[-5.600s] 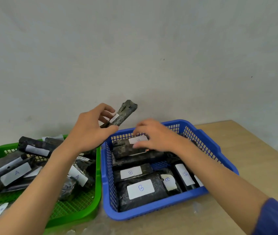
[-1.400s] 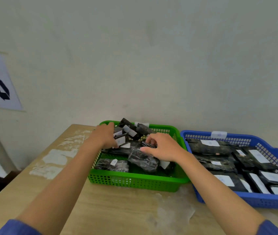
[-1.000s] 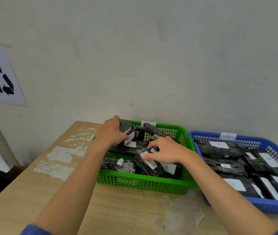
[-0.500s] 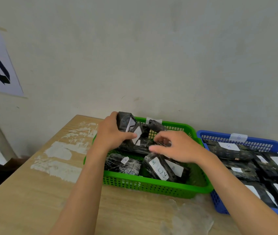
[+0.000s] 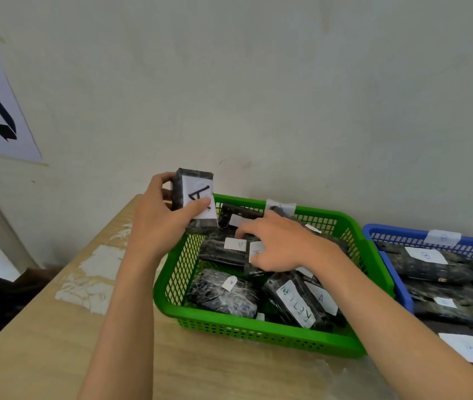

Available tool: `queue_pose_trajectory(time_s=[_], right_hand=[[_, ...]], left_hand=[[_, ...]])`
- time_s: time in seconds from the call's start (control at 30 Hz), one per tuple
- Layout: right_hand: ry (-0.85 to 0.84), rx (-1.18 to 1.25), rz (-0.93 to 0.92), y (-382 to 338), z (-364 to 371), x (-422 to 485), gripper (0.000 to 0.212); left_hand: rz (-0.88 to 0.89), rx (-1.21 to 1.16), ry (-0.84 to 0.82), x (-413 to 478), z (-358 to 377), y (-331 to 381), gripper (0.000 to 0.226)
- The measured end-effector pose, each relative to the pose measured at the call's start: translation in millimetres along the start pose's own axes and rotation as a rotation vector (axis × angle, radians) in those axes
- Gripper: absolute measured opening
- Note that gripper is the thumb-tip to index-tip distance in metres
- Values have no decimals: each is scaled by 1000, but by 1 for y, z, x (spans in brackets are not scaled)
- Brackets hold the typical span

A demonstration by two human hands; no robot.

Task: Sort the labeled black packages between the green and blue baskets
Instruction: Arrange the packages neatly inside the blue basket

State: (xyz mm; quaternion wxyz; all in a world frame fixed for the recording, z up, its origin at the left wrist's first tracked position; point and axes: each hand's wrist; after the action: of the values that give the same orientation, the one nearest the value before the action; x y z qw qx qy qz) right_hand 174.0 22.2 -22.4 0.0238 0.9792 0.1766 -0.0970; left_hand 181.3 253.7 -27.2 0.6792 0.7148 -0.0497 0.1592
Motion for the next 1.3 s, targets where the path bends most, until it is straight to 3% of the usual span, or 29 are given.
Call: queue_pose_trajectory(time_s=[0.17, 0.3, 0.4, 0.57, 0.67, 0.73, 0.8, 0.9, 1.0, 1.13, 1.2, 1.3], right_hand=[[143, -240, 68, -15, 16, 4, 75], [104, -91, 88, -17, 15, 6, 56], [106, 58, 70, -10, 13, 3, 54], [121, 438, -238, -5, 11, -6, 36], [107, 297, -318, -17, 15, -5, 18], [218, 116, -328, -26, 19, -4, 4], [349, 35, -331, -36, 20, -7, 19], [245, -132, -314, -46, 22, -10, 60], [175, -215, -297, -49, 22, -10, 69], [211, 140, -238, -37, 10, -11, 26], [252, 357, -162, -27, 7, -10, 26], [192, 460, -136, -20, 9, -8, 29]], left_hand=[[4, -60, 14, -1, 4, -4, 53], [4, -89, 35, 1, 6, -8, 55], [-5, -108, 46, 2, 7, -10, 55], [16, -113, 45, 2, 11, -8, 51], [21, -103, 36, 2, 12, -8, 53], [17, -99, 34, 2, 12, -8, 52], [10, -111, 31, 2, 11, -8, 53], [-20, -132, 30, 3, 11, -9, 58], [-45, -151, 22, 5, 11, -10, 59], [-59, -168, 18, 6, 10, -10, 58], [-68, -185, 28, 5, 10, -9, 58], [-85, -224, 48, 5, 10, -9, 56]])
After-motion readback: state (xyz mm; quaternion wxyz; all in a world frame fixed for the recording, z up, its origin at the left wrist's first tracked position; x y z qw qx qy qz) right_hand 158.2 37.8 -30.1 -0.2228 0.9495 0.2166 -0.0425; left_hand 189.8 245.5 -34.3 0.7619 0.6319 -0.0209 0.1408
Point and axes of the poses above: each hand's wrist, its own x-axis towards the middle knuckle, its own z-axis out of the palm, y = z × x, and after that the axes turned 9 degrees about -x, right-handed
